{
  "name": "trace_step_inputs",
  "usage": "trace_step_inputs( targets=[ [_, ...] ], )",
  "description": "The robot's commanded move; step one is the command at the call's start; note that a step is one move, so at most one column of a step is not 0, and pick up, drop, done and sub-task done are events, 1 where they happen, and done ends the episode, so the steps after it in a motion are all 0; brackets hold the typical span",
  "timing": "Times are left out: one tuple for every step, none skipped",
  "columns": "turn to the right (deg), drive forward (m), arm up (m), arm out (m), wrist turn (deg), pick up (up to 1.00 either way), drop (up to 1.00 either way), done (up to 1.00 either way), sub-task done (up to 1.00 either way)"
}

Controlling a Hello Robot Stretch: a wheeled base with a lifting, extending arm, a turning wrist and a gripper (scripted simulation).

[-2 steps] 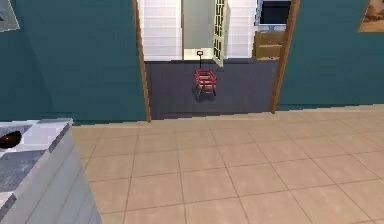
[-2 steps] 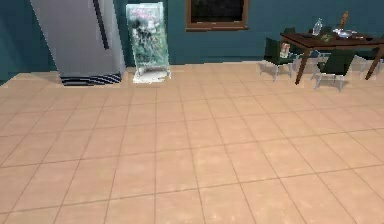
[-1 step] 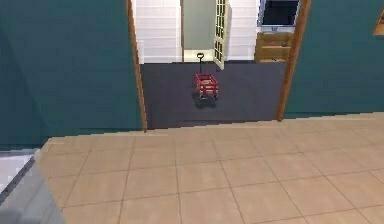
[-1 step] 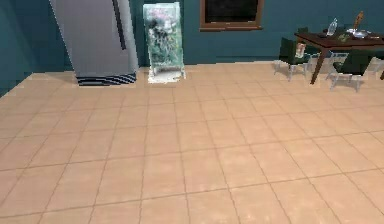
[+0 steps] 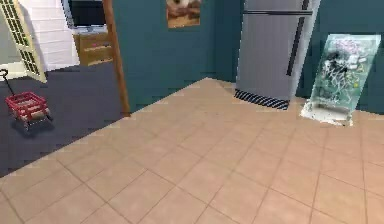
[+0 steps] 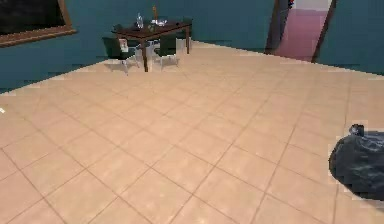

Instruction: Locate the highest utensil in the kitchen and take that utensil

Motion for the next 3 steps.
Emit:
trace_step_inputs(
  targets=[
    [45.0, 0.0, 0.0, 0.0, 0.0, 0.0, 0.0, 0.0, 0.0],
    [45.0, 0.0, 0.0, 0.0, 0.0, 0.0, 0.0, 0.0, 0.0],
    [18.0, 0.0, 0.0, 0.0, 0.0, 0.0, 0.0, 0.0, 0.0]
  ],
)
